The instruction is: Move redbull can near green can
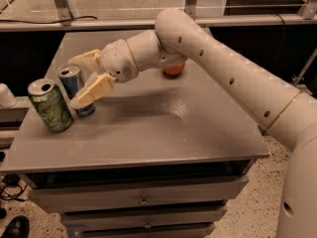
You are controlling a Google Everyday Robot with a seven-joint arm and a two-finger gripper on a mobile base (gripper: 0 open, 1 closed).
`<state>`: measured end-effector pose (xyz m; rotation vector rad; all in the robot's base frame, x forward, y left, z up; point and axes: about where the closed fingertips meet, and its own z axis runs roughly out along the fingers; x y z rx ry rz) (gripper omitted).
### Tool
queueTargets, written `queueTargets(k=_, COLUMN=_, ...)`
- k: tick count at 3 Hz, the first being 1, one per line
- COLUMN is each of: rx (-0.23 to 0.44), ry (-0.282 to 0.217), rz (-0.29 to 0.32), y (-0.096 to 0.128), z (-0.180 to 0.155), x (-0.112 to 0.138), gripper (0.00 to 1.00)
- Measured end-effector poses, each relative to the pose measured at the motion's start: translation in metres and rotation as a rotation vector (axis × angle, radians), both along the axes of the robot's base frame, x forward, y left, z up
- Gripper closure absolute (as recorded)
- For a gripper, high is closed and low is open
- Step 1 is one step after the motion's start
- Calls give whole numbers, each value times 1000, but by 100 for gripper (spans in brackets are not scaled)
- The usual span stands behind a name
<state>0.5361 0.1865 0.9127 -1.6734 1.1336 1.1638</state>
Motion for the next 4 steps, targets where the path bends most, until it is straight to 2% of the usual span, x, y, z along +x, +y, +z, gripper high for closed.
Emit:
queueTargets(k=1, rx=-1, ry=-3, rz=6, y=0, z=0, x=-2, gripper=0)
queueTargets(k=2, rx=-9, ry=-12, rz=-37, y=-13, z=1, x=6, gripper=0)
queueTargets(k=3, rx=-30, ry=-21, rz=-170, y=-58, z=0, x=34, gripper=0)
queueTargets(k=4, rx=-59, ry=-24, rz=-369, y=-129, z=-6, x=69, gripper=0)
